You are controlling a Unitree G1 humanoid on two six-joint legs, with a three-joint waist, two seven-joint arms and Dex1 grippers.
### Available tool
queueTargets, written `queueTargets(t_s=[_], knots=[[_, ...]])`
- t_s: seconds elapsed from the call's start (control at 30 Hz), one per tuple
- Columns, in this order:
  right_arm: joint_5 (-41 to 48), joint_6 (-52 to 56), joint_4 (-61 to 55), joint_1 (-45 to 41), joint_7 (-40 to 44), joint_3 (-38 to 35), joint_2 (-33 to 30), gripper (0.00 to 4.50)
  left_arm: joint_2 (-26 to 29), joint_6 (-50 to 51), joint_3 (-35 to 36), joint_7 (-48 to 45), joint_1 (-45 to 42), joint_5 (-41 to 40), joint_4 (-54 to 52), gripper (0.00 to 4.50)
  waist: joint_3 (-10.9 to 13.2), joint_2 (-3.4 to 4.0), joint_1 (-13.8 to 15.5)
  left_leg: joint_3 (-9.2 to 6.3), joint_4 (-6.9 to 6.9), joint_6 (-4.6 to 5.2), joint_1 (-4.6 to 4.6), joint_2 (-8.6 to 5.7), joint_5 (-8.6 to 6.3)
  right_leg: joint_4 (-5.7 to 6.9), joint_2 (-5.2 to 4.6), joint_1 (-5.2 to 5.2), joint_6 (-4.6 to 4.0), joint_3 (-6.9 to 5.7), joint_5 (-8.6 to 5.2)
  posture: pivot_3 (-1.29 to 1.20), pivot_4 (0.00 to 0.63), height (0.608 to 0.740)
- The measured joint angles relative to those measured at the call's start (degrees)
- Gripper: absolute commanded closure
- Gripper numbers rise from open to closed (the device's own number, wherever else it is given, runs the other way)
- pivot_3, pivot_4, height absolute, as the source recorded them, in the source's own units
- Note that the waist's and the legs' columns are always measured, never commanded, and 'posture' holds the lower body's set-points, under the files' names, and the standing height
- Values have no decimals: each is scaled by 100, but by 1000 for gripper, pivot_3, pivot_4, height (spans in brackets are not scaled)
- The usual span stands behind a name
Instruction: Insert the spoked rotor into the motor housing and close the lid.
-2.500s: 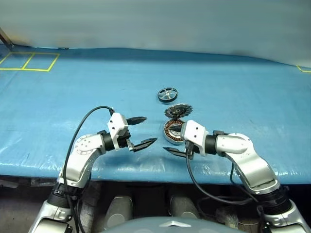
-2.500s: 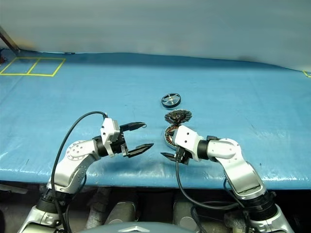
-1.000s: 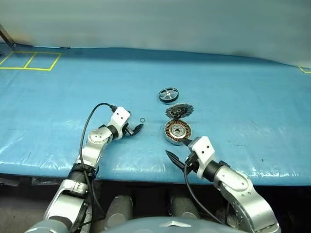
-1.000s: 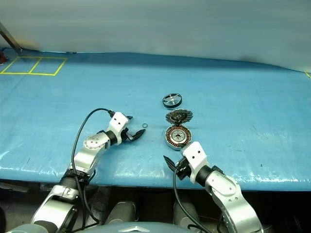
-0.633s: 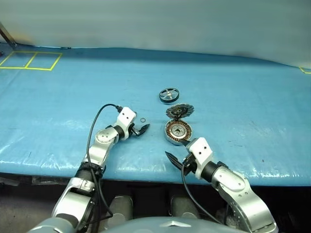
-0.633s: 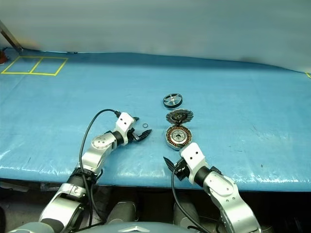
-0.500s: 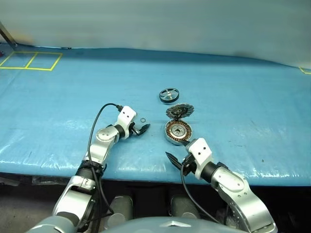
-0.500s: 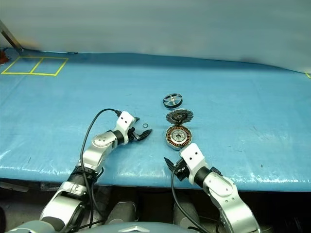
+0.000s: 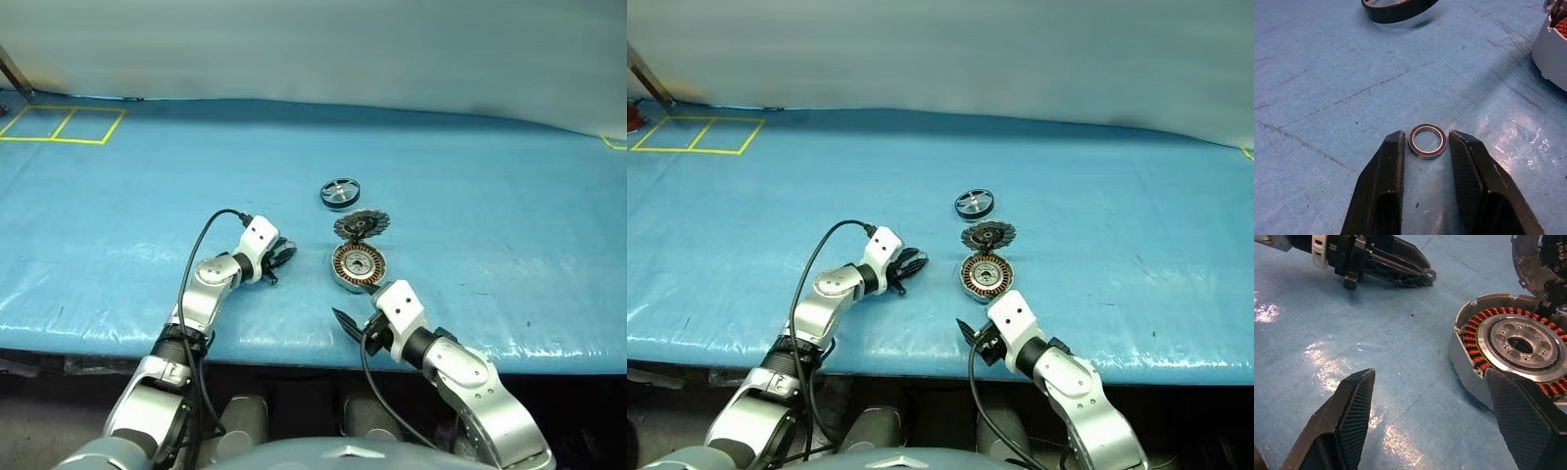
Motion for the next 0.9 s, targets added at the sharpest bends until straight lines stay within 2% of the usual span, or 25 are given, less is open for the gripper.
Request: queueTargets(t_s=[0.1, 0.5, 0.7, 0.9], knots=[[-24, 0, 18, -29, 4, -1, -2, 699, 8, -60, 7, 75, 0, 13, 25, 3730, -5, 1, -2, 0, 0, 0, 0, 0, 0, 0, 0, 0, 0, 0, 0, 0, 150, 740], [-31, 8, 51, -64, -6, -13, 35, 699, 70, -473, 102, 153, 153, -43, 112, 3827, -10, 2, -53, 0, -2, -1, 1, 2, 1, 2, 1, -2, 0, 0, 0, 0, 150, 740], [-9, 7, 51, -74, 9, -23, 35, 699, 240, -910, 361, -536, 567, -641, -67, 3827, -9, 2, -54, -1, -4, -1, -13, 2, 1, 1, 0, -17, -3, 0, 0, 0, 150, 740], [517, 44, -52, -40, 170, -224, 168, 699, 393, -745, 515, -1302, 734, -1481, -1335, 3827, -5, -1, 5, -4, -4, -1, -23, 1, 0, -1, -3, -19, -5, 0, 0, 0, 150, 740]])
